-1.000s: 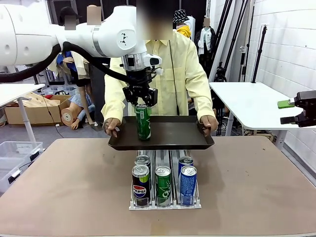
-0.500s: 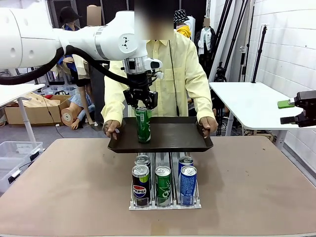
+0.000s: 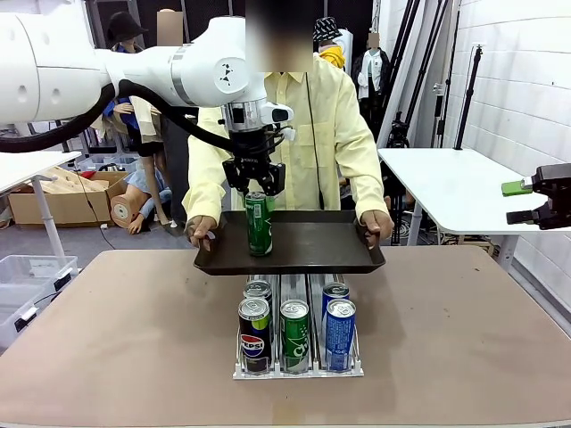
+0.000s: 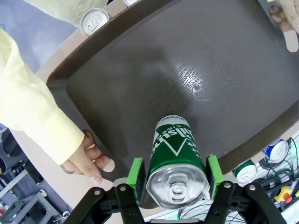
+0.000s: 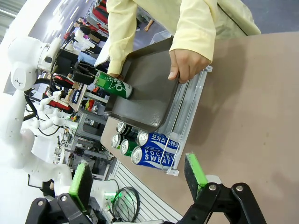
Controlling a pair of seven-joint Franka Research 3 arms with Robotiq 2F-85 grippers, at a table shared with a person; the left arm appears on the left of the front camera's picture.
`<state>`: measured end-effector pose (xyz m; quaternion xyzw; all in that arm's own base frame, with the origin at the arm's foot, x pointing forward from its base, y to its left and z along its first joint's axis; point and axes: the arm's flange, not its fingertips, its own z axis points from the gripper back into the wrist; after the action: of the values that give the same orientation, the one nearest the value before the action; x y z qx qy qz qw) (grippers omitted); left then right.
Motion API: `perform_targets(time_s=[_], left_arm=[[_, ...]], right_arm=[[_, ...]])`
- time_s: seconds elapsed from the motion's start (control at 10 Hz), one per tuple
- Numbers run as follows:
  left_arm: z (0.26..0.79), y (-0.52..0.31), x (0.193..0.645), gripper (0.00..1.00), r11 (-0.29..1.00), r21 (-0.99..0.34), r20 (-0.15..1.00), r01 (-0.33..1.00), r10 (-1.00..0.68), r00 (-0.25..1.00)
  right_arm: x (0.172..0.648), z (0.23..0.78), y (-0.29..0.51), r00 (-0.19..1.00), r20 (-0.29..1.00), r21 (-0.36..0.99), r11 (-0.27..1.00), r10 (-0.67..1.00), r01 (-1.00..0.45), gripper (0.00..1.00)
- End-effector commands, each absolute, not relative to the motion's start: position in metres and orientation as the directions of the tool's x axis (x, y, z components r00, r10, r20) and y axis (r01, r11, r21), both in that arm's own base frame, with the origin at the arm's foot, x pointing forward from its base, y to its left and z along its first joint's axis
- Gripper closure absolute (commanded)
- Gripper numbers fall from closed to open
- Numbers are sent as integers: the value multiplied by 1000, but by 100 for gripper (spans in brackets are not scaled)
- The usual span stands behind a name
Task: Retrieve and hand over the desired beverage to the person.
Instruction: Place the picked can on the Handle tray extended by the person.
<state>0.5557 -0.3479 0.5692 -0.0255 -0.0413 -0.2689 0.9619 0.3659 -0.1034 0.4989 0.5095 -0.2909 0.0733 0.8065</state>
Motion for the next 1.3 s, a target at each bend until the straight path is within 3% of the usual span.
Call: perform_targets(time_s=[0.0,1.2], left_arm=[[579,-346,558,0,847,-24,89,532,-528,845],[585,-348,550,0,851,-26,97,524,-519,849]], right_arm=[[366,499,-103,819,544,780,467,-180,-416,0],[366,499,-103,819,544,780,467,-180,-416,0]])
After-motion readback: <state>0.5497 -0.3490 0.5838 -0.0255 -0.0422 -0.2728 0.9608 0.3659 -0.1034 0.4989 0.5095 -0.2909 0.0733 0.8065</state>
